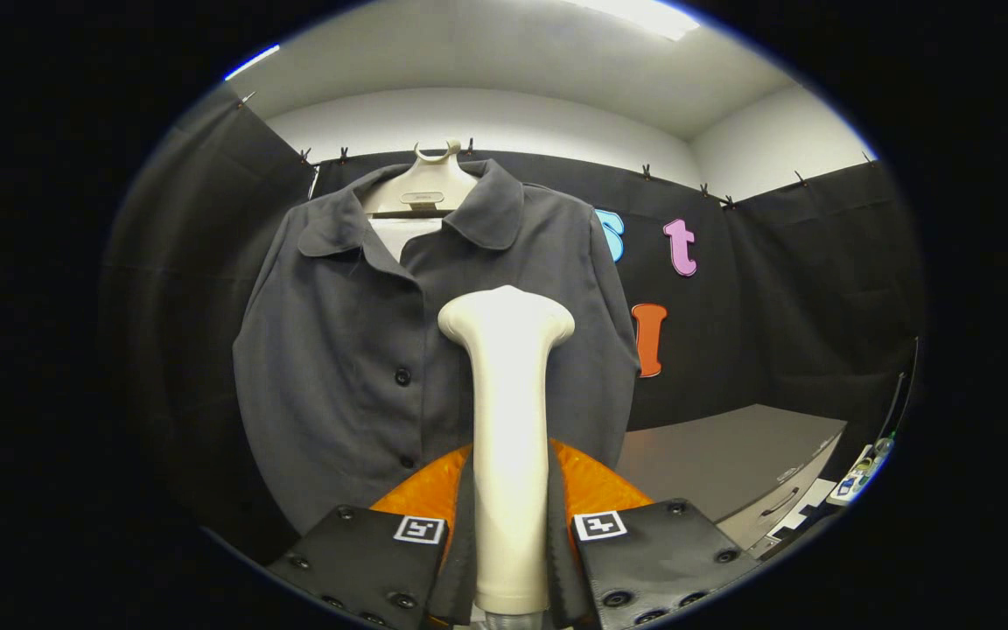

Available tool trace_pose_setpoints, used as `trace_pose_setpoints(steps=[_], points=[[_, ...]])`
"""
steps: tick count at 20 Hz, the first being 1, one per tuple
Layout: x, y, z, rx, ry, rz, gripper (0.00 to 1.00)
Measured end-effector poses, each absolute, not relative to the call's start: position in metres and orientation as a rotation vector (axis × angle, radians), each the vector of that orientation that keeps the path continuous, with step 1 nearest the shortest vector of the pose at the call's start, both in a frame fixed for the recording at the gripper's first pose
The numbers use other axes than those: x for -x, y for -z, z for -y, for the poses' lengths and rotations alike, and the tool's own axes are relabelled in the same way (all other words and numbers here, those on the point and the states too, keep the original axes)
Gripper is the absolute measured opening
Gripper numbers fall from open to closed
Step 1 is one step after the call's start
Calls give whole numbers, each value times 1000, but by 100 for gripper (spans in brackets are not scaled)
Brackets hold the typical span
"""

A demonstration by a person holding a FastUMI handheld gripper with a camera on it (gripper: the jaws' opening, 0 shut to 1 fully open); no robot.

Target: Iron the clothes twice with a garment steamer, once on the left side and once on the right side.

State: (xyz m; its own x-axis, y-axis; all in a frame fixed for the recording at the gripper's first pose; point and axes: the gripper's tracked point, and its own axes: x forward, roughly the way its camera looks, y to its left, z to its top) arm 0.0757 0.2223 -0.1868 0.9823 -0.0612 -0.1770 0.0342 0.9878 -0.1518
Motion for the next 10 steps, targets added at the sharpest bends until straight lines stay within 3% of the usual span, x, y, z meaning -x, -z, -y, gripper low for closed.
trace_pose_setpoints(steps=[10], points=[[-58, 226, -209, 152, 64, -233, 40]])
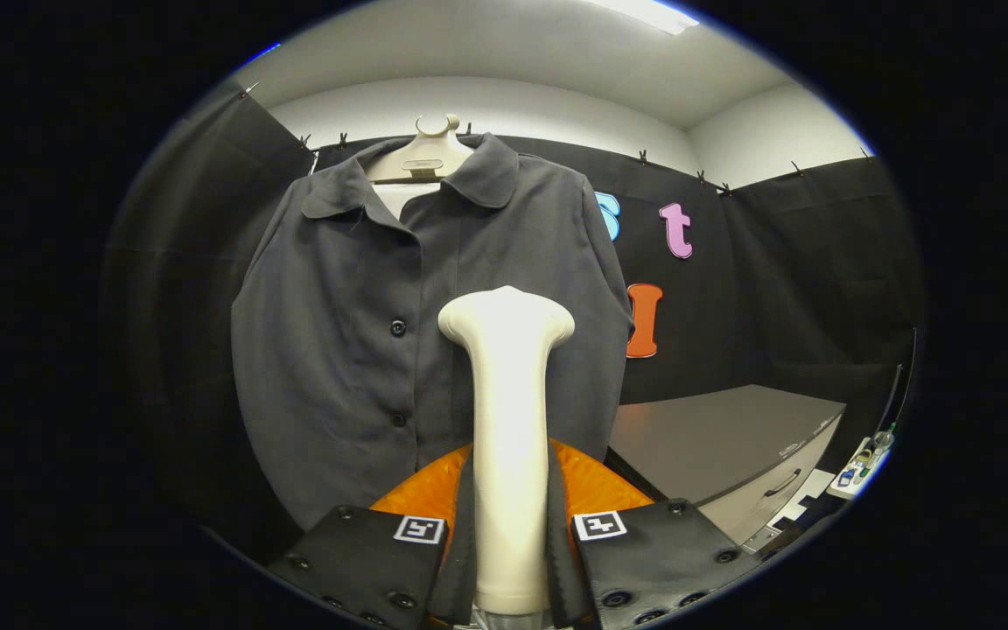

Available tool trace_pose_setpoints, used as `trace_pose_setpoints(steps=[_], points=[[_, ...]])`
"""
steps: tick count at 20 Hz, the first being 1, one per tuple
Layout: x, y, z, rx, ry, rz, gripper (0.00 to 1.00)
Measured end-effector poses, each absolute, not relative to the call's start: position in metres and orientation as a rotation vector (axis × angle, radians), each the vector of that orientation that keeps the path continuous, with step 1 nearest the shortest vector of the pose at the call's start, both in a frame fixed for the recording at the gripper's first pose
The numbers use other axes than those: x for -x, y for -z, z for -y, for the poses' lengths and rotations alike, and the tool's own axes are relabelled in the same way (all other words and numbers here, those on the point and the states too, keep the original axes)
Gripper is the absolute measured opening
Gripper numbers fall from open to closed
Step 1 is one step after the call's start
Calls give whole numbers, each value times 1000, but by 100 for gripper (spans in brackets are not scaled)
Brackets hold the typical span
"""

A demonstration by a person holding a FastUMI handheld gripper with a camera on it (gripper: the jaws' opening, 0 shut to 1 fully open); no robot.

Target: Iron the clothes twice with a garment steamer, once on the left side and once on the right side.

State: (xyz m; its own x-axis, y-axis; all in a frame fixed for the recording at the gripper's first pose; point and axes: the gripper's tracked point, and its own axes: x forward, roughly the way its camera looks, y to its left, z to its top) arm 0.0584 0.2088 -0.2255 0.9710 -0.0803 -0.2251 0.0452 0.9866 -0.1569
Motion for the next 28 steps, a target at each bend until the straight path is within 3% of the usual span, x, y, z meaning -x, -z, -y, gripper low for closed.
trace_pose_setpoints(steps=[28], points=[[22, 361, -183, 175, 72, -413, 40]])
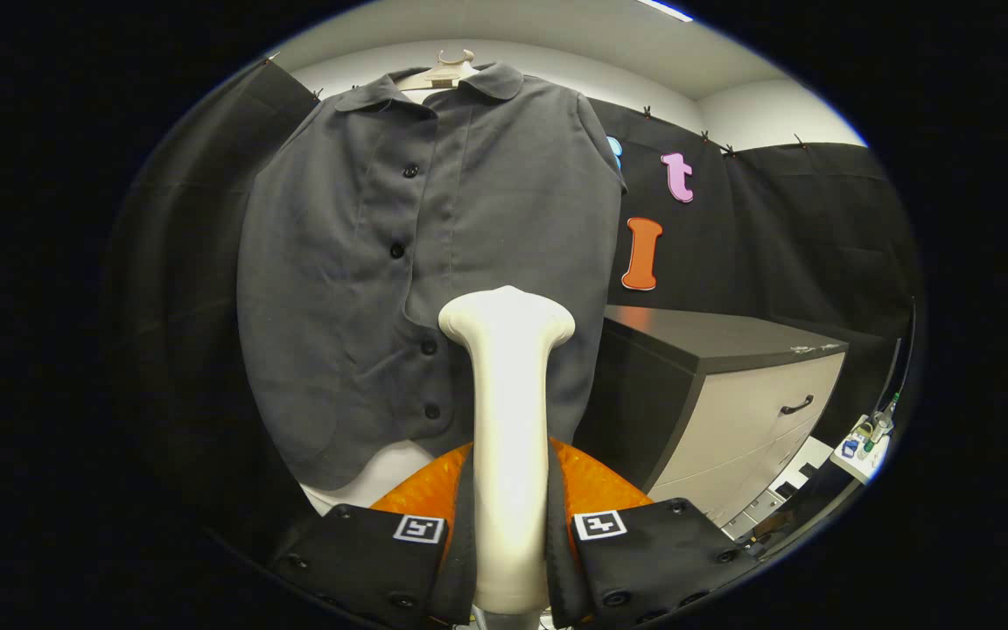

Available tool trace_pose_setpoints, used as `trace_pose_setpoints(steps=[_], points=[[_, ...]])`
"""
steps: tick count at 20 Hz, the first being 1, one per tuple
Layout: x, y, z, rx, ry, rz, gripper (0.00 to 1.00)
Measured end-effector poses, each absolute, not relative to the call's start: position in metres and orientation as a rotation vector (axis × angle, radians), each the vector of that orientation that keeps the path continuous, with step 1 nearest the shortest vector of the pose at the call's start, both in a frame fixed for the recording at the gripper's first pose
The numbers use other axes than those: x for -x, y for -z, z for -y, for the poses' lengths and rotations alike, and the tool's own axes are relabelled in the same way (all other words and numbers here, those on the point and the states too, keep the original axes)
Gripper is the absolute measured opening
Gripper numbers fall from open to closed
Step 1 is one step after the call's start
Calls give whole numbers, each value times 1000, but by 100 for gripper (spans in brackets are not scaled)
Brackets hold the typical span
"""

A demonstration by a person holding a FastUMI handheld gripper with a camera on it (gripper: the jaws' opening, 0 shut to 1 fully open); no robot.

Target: Iron the clothes twice with a garment steamer, once on the left side and once on the right side.

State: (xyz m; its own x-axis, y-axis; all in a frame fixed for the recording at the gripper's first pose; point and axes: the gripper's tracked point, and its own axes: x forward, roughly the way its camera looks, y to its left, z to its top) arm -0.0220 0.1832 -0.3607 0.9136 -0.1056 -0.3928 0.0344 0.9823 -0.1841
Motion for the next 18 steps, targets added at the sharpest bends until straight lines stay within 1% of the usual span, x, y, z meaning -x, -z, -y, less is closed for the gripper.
trace_pose_setpoints(steps=[12, 15, 18], points=[[40, 384, -177, 179, 71, -462, 40], [45, 375, -175, 175, 78, -444, 40], [48, 349, -176, 173, 84, -398, 40]])
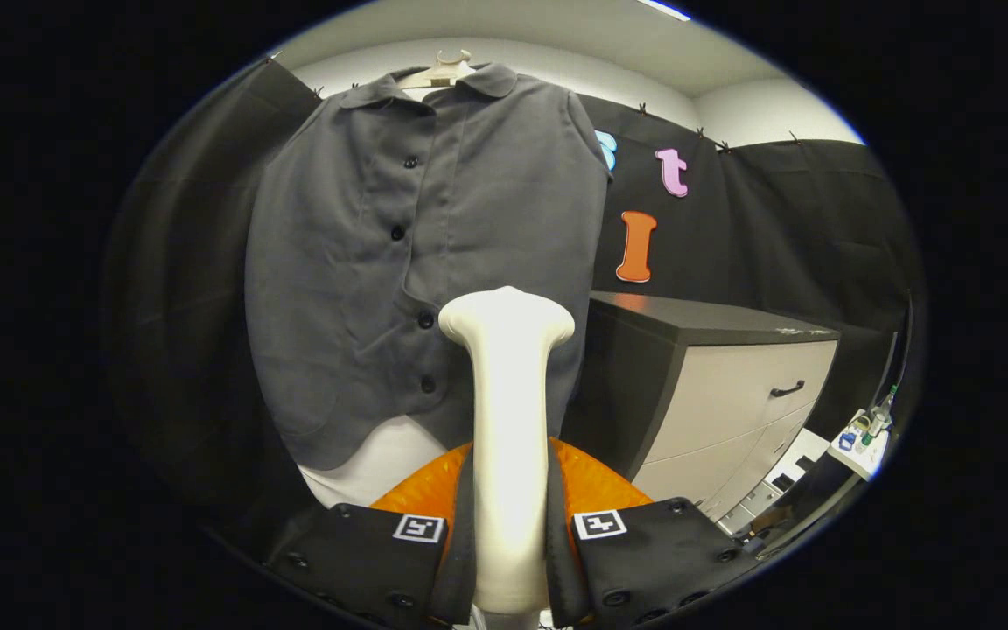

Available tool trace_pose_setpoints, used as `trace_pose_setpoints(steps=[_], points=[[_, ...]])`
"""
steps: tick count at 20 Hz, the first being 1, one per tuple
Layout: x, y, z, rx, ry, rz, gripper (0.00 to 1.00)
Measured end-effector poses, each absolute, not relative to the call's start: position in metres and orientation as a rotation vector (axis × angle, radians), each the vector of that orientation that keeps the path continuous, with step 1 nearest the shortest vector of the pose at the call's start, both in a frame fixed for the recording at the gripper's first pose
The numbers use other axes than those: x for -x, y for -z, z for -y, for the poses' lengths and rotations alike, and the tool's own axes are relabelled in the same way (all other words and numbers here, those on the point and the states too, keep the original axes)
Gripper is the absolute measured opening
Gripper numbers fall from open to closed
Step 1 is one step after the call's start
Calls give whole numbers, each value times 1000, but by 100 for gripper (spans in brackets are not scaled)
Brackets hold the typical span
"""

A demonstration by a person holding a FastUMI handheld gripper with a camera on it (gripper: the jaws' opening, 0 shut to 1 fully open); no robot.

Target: Iron the clothes twice with a garment steamer, once on the left side and once on the right side.

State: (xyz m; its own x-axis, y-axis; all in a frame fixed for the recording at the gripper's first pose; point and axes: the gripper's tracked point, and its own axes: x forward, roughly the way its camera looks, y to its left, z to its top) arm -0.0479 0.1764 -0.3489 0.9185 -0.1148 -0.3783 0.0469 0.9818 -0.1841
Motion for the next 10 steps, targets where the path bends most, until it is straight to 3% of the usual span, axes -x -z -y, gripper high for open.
trace_pose_setpoints(steps=[10], points=[[35, 249, -202, 151, 63, -235, 40]])
